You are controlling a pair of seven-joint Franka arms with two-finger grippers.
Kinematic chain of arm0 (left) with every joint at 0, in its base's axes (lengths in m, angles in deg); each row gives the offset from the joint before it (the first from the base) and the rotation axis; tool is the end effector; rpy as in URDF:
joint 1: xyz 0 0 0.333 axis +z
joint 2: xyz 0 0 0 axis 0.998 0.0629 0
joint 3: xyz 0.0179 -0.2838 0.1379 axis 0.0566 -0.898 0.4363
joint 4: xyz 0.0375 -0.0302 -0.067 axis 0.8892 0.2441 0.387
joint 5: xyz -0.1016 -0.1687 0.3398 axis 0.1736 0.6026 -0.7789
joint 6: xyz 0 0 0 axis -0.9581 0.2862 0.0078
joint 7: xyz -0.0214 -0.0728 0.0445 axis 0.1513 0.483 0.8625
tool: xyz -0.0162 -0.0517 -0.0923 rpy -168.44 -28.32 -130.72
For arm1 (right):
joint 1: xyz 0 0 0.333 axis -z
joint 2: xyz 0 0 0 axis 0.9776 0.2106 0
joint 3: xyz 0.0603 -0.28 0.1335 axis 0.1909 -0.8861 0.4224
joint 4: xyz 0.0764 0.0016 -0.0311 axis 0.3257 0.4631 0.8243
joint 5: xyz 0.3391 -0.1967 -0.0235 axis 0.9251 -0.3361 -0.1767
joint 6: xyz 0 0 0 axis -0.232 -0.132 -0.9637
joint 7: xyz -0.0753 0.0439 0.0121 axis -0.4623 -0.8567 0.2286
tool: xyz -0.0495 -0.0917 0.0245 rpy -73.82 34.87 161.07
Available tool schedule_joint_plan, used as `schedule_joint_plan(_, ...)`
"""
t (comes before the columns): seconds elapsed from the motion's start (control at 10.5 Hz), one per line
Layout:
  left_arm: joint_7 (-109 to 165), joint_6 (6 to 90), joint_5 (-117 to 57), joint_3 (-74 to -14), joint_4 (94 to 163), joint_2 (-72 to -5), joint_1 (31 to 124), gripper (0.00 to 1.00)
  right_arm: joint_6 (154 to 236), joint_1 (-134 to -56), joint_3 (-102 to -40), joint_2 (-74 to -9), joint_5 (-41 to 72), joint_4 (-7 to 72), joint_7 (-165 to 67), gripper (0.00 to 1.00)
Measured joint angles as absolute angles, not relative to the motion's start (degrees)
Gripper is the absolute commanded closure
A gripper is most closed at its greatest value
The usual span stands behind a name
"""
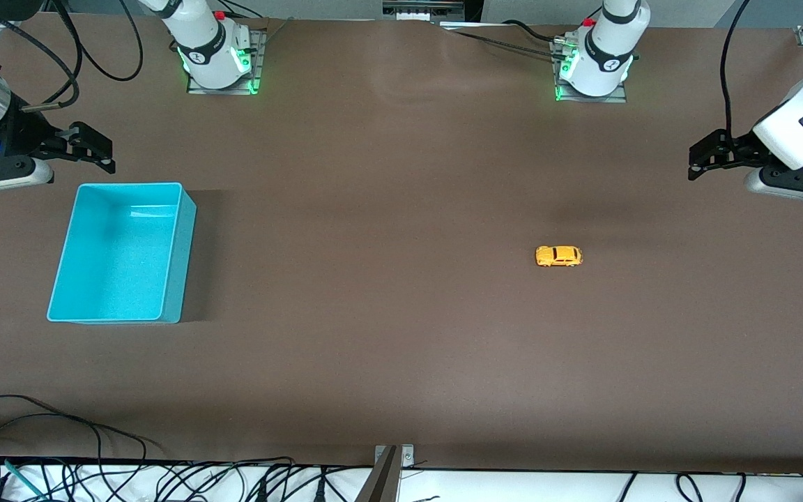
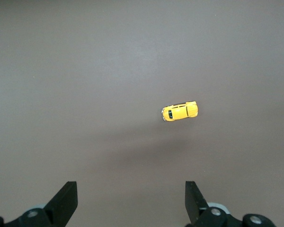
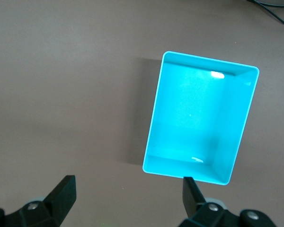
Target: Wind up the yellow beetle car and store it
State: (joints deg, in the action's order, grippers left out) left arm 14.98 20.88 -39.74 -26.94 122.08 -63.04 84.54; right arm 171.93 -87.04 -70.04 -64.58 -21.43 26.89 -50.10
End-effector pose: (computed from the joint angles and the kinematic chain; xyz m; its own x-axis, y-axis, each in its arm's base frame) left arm 0.5572 -0.0305 0.5921 0.9838 -0.1672 -0.0649 -0.1681 -0.9857 -0.0083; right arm 0.5569 0.0447 0.5963 0.9827 0.1837 -0.0254 0.1837 -0.9830 -0.0014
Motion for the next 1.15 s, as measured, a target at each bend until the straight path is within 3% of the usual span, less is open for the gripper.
schedule_joint_plan(0.67,12.86,20.61,-39.74,-27.04,122.14,-62.56,84.44,0.00,171.93,-87.03,-70.04,-64.58,-21.43,26.89,-50.10,0.00)
schedule_joint_plan(1.15,-12.96,20.48,-37.33,-27.45,123.10,-57.11,83.99,0.00,171.90,-87.03,-70.05,-64.58,-21.43,26.89,-50.10,0.00)
